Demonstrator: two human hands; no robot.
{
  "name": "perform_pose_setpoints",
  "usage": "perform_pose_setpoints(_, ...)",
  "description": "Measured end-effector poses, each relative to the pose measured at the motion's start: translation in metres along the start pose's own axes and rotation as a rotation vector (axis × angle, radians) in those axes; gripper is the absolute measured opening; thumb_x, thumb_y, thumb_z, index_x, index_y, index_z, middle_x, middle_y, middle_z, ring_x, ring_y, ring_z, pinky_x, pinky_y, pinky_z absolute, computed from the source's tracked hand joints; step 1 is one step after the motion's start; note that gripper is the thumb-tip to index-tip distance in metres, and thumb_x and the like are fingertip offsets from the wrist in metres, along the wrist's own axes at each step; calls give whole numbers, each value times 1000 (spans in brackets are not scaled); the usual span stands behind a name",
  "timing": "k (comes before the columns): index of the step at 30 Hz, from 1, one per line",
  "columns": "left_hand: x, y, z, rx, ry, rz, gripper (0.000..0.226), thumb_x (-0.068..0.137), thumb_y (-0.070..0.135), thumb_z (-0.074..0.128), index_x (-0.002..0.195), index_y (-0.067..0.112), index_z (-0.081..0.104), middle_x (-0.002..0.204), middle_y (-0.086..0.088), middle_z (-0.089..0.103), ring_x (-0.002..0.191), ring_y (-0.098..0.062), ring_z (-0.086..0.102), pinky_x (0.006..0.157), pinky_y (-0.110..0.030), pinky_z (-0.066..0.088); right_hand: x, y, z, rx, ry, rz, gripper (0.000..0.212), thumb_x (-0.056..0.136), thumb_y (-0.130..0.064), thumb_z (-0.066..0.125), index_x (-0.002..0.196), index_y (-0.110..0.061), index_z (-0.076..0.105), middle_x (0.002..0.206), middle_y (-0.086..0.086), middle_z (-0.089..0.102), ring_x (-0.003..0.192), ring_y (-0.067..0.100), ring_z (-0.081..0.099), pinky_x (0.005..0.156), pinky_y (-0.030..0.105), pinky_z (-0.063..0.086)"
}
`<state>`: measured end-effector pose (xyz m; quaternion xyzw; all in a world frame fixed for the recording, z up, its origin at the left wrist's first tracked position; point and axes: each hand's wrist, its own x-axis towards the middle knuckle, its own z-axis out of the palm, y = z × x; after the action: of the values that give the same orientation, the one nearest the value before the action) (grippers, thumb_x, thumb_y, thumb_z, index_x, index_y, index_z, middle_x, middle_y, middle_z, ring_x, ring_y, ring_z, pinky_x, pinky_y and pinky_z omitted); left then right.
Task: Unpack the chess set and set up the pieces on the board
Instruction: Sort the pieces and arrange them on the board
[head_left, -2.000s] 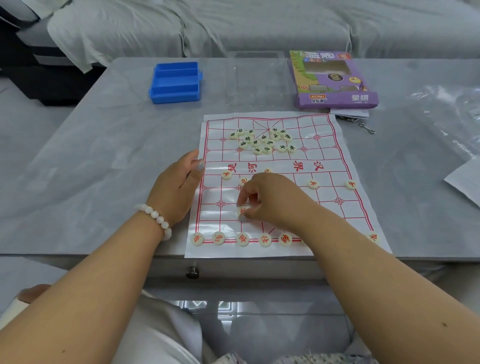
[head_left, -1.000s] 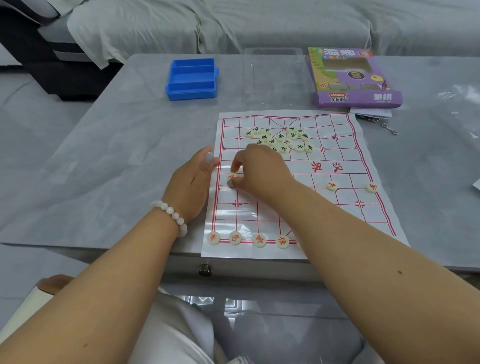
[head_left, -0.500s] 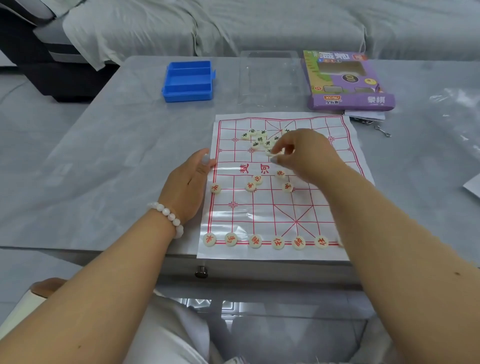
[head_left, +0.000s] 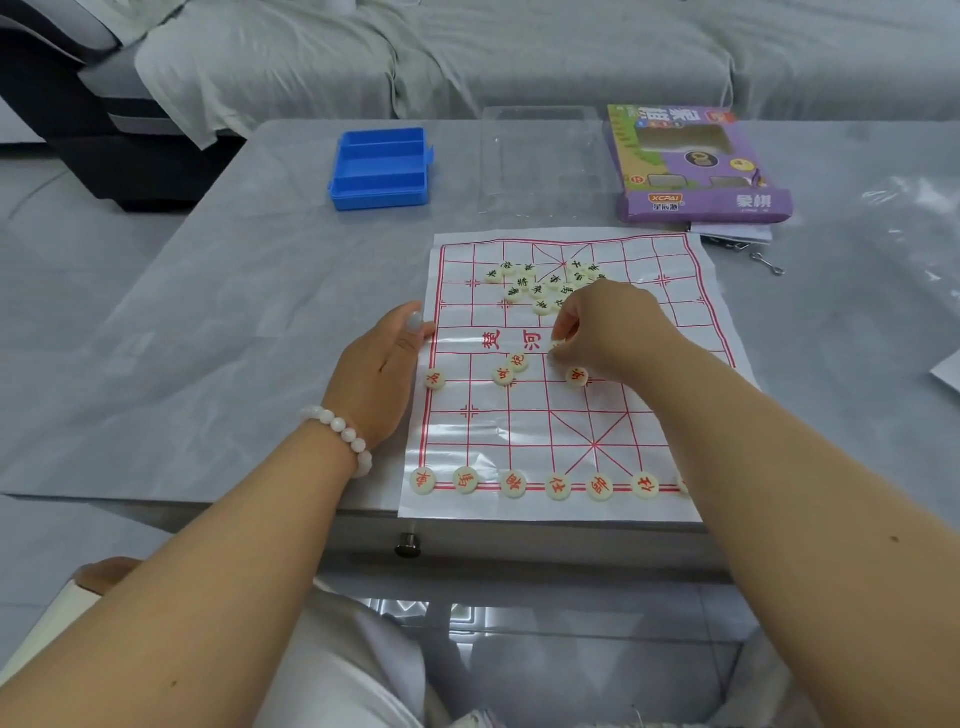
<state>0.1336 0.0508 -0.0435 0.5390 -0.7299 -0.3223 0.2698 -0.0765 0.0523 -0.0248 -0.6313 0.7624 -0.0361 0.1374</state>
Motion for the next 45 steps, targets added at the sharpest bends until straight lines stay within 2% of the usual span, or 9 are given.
perform_pose_setpoints(3,0,1,0,-3,8,3,47,101,32,20,120,13,57,103,23,40,71,29,38,61,14,22,-16,-13,-1,61,46,-109,17,78,-33,68,94,-27,70,93,-7,68,87,14,60,92,39,48)
perform_pose_setpoints(8,0,2,1,14,30,6,47,101,33,20,121,12,57,106,18,42,77,16,41,61,14,21,-43,-48,18,59,33,-412,23,80,-39,66,101,-31,70,95,-12,65,91,9,57,93,31,40)
perform_pose_setpoints(11,0,3,1,26,35,2,48,101,34,19,125,15,55,108,19,40,93,8,36,61,15,19,-40,-54,30,16,48,-454,25,81,-41,65,104,-31,70,98,-10,63,95,11,56,90,31,39)
perform_pose_setpoints(14,0,3,1,9,29,-13,47,101,34,19,125,14,54,108,19,40,90,9,35,58,15,20,-38,-54,34,-40,30,-484,28,81,-44,65,106,-31,69,99,-9,62,97,13,54,88,31,38)
perform_pose_setpoints(22,-1,4,0,-6,15,-9,47,100,35,21,122,13,56,105,20,40,72,20,38,58,14,22,-23,-16,7,80,34,-334,32,79,-38,71,110,-37,66,101,-8,61,88,10,50,80,28,43)
perform_pose_setpoints(26,-1,5,0,0,19,-17,47,100,35,20,124,13,55,107,19,40,76,14,39,57,14,23,-20,-22,18,-9,9,-368,31,81,-37,69,111,-39,65,100,-7,58,96,13,50,80,29,37)
perform_pose_setpoints(34,-1,6,1,-13,30,-30,46,100,35,21,125,14,54,107,20,39,84,9,40,57,14,24,-17,-19,22,23,-6,-353,32,82,-36,69,113,-37,65,102,-6,60,94,13,51,83,30,41)
perform_pose_setpoints(38,-2,6,0,-21,25,-12,46,100,34,22,122,12,56,103,22,39,72,19,39,58,14,24,-13,-7,4,93,39,-309,32,87,-25,64,118,-34,63,110,-3,62,99,16,54,88,30,43)
perform_pose_setpoints(45,0,4,2,-1,20,-20,46,100,34,21,123,13,55,101,26,38,71,21,40,58,14,23,0,-14,8,-32,-23,-370,31,82,-24,70,110,-37,67,105,-5,61,92,12,50,76,28,38)
